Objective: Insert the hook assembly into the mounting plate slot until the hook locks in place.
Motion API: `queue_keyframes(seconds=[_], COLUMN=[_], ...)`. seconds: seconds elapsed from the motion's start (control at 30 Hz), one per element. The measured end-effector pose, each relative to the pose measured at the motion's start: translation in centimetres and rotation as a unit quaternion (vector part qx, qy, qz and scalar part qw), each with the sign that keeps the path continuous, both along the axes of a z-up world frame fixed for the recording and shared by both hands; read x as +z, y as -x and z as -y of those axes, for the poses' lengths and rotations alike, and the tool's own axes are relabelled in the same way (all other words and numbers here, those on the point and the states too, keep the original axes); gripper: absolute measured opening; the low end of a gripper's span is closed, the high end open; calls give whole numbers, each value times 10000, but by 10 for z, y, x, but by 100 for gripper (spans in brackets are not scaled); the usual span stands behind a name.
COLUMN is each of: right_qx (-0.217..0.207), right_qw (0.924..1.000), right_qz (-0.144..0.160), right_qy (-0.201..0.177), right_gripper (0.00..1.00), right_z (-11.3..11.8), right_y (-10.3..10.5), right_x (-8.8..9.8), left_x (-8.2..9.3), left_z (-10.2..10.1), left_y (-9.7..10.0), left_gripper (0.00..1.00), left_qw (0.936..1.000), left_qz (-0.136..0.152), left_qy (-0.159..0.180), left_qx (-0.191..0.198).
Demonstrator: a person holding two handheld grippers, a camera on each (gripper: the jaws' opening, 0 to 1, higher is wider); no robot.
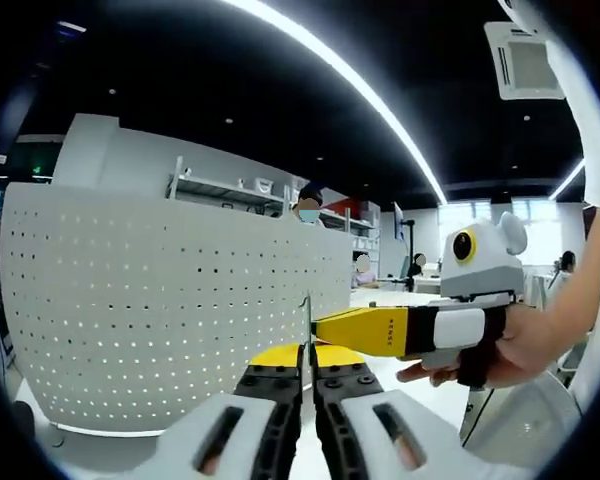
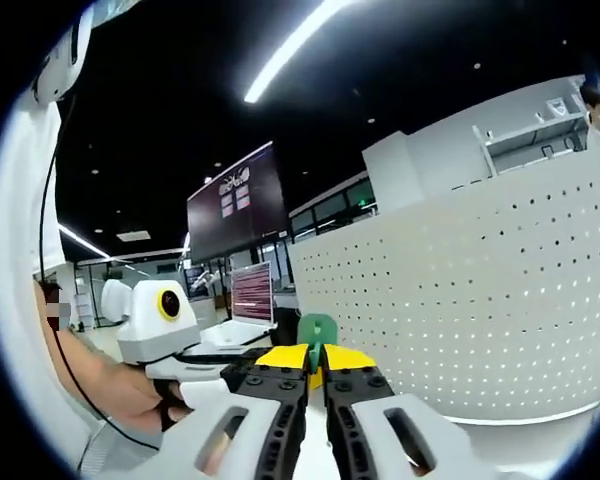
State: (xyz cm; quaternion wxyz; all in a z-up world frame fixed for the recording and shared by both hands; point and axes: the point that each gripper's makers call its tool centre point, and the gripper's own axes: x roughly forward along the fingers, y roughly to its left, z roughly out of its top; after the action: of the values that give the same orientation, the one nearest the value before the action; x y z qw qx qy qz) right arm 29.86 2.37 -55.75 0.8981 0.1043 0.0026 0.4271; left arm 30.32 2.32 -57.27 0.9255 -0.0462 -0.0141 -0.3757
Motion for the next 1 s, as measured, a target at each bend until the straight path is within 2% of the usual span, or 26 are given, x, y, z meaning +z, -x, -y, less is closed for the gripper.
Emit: queue_keyframes(seconds=[0.4, 0.57, 1.0], right_qx=[-278, -295, -323], right_qw=[9996, 9993, 9995], right_qz=[-27, -163, -44], right_qy=[-76, -130, -50], right_gripper=[2, 1, 0], right_z=[2, 3, 4], right_y=[-1, 0, 1], right_x=[2, 0, 2], left_x=[1, -2, 0], left_z=[1, 1, 2], left_y=[-1, 0, -1], left_gripper=[1, 1, 2], left_qw=[9999, 9999, 9999], left_qz=[-16, -69, -52], left_qy=[86, 132, 137], left_qx=[73, 42, 14])
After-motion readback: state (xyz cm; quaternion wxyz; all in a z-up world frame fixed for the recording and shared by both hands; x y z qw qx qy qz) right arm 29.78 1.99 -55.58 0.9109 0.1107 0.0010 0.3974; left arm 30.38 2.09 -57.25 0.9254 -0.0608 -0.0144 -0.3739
